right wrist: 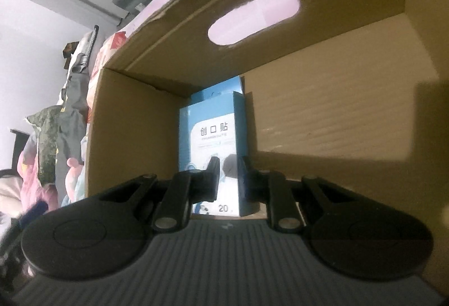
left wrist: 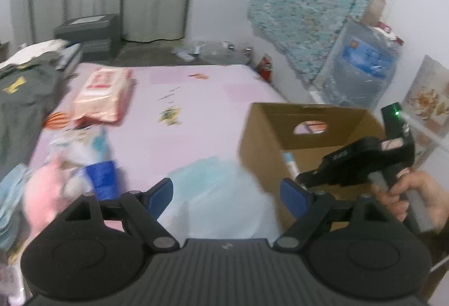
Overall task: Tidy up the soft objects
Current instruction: 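Lower the bandage box into the cardboard box and open the right gripper, then move the right gripper to the white cotton-pad bag and grasp it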
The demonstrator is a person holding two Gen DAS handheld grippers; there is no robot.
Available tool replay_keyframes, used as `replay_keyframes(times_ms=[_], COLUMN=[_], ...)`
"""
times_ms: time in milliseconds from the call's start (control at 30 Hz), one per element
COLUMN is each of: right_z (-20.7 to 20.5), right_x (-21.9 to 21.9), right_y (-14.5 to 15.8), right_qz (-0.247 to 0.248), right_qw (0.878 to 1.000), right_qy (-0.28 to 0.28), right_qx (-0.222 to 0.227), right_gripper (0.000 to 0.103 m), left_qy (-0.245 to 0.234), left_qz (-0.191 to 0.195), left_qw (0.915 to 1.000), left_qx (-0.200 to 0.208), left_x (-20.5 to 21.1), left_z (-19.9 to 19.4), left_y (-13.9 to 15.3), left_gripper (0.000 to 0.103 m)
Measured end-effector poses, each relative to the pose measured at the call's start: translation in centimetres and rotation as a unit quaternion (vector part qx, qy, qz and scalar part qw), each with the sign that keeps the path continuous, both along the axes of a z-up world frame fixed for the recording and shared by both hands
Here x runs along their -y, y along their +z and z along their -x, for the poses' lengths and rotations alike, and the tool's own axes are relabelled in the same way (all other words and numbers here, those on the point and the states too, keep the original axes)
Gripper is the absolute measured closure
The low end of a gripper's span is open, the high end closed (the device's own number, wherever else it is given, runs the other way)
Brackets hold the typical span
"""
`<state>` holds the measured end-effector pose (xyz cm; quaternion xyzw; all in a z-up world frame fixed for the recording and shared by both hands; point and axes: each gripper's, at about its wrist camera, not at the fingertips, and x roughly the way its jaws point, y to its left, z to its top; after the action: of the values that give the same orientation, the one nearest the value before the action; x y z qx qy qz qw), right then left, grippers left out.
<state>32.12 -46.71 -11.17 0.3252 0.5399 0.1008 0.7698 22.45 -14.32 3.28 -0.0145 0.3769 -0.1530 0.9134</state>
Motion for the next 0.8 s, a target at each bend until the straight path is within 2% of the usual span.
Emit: replay_keyframes(times_ms=[200,433,600,800], right_z=[-0.6,-0.2,0.6,2.7], right_x=[-1.4,-1.2,-1.0,-1.4], right_y=[0.0,0.3,2.8,7.9], right_qz=[0.019,0.026,0.045,0.091], right_qw=[1.000,0.999,0.998,0.993], right_qy=[-0.012,-0.032,-0.040,-0.033], right_qx=[0.004,0.002,0.023,0.073], right_gripper=[0.090,0.088,0.086,0.083], left_qy=[0.028,0.070,0.106,0.142], left_qz=[-0.008,0.007,0.024,0.029], left_qw=[0.9994,0.9974,0.9940,0.9879], left_qx=[-0.016,-0.016,0.014,0.056], left_x=[-3.5,-7.9,-11.4,-14.8], left_z=[1.3,3.5,5.4,7.9], left_y=[-1.5,-2.2,-1.3,-0.1], left_gripper=[0.019,0.019,0.016,0.013])
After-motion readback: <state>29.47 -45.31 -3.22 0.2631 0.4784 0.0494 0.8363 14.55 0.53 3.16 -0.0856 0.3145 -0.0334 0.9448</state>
